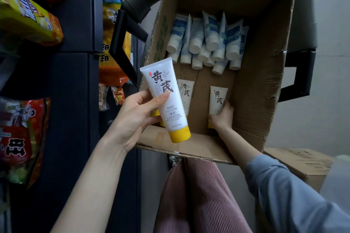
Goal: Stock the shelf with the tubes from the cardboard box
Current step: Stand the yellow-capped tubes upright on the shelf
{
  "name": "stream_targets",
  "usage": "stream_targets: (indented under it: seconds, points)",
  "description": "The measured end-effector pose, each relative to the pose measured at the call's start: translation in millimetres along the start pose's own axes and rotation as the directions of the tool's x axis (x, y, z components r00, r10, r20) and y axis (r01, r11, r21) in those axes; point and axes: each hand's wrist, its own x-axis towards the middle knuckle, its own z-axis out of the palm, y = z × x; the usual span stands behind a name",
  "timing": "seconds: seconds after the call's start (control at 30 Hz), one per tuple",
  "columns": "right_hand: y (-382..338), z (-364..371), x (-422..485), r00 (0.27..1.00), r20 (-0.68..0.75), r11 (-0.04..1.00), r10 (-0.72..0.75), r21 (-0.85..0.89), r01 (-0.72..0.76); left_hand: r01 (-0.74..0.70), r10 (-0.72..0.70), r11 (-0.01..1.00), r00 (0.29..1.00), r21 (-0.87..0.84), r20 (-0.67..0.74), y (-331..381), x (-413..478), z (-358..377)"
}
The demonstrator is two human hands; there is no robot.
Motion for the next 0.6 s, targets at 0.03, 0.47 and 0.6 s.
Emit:
stream_targets:
  seconds: [0.03,0.47,0.6]
  points:
    - [0,1,1,0.999,0.006,0.999,0.033,0.012,-0.033,0.005,-0.005,0.999,1.000,-0.036,0.001,1,0,-1]
    - [-29,-17,-17,0.967,0.252,0.913,0.048,0.381,-0.144,0.059,-0.058,0.929,0.998,-0.365,0.013,4,-11,-15]
    - [-54,-32,-45,0.922,0.372,0.893,-0.109,0.444,-0.074,-0.028,0.031,0.965,1.000,-0.261,0.005,10,-27,-15]
